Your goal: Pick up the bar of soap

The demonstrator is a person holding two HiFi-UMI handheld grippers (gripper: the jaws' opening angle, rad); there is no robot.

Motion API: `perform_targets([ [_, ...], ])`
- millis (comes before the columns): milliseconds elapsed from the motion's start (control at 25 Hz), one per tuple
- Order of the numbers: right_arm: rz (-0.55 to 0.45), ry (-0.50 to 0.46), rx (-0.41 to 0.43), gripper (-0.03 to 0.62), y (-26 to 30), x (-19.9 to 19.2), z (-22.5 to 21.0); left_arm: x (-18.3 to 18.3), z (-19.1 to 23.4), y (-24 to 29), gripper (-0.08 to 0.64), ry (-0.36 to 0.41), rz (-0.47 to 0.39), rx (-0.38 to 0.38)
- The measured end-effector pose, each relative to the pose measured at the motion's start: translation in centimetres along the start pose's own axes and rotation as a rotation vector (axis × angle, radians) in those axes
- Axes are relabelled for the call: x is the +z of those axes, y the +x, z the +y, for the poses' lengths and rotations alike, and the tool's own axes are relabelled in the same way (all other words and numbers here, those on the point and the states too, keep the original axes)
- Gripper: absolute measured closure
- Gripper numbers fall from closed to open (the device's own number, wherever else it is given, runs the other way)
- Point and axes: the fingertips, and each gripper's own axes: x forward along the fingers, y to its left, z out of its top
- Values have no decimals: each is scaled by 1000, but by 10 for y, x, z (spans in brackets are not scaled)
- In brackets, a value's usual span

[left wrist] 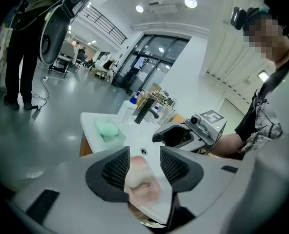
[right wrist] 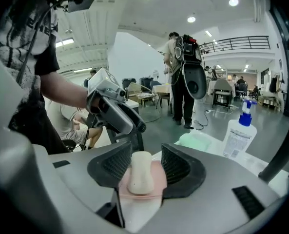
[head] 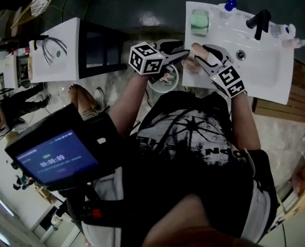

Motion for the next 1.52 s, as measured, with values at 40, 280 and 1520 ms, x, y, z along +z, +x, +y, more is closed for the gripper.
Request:
perform_targets([
  [40, 26, -7, 2, 402, 6, -6, 0, -4, 5, 3, 373, -16, 15, -7],
  [280, 171, -63, 22, 365, 33, -36, 8, -27, 22, 18, 357, -114, 77, -57],
  [1520, 293, -244, 40, 382, 75, -61, 12, -59, 27, 41, 383, -230, 119, -78],
])
